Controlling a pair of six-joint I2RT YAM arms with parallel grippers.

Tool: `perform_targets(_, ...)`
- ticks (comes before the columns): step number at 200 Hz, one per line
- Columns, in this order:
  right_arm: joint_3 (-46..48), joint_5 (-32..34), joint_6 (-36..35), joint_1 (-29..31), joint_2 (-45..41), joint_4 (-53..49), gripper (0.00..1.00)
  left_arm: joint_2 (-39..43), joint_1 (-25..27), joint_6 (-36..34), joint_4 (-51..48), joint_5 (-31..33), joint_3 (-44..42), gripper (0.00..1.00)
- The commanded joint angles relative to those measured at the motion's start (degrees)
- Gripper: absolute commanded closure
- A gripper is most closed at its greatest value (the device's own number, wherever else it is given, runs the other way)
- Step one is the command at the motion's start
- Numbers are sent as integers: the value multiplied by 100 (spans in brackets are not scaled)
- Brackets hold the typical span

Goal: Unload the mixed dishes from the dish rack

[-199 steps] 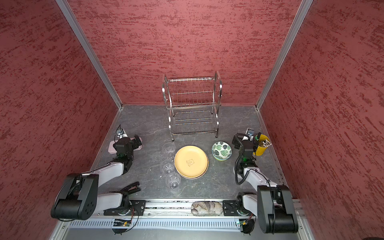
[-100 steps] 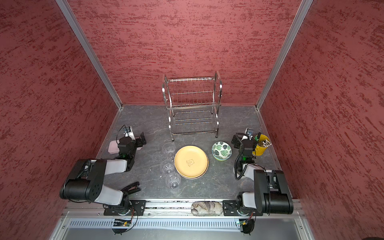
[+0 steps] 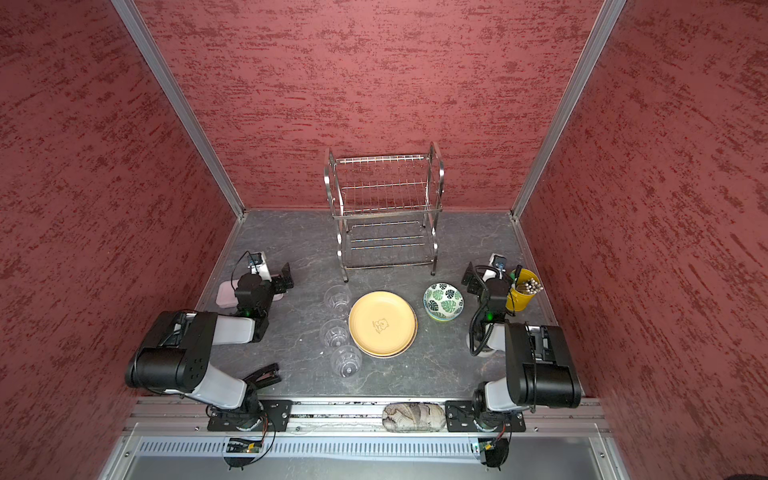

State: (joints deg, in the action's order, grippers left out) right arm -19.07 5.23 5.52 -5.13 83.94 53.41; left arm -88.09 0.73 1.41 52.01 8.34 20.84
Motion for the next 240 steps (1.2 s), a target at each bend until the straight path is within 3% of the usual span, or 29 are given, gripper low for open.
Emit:
perform_targets(1,-47,-721,-209,-58,240,492,1,3,-81,-110,178,-334,-32,1)
perform_targets(28,127,-867,-222,-83,293,848,1,3,-117,-137,47,-515,24,0)
perform_targets(59,410,-544,-101,-79,455,1483,1,3,-144,-124,10,-554,43,0)
perform_targets(167,532,-490,-95,-85,456,1704,1,11,-152,-116,-6,-580,53,0)
perform_targets(190,549,-750,-182,-76,466,1740,1,11,-152,-115,-7,-585,54,1)
perform_targets(205,277,-1289,-405,-76,474,1266,1,10,-154,-116,-7,-582,52,1)
perform_targets(240,281,-1293,-409,-75,475,1258,1,5,-152,-118,-7,-591,59,1)
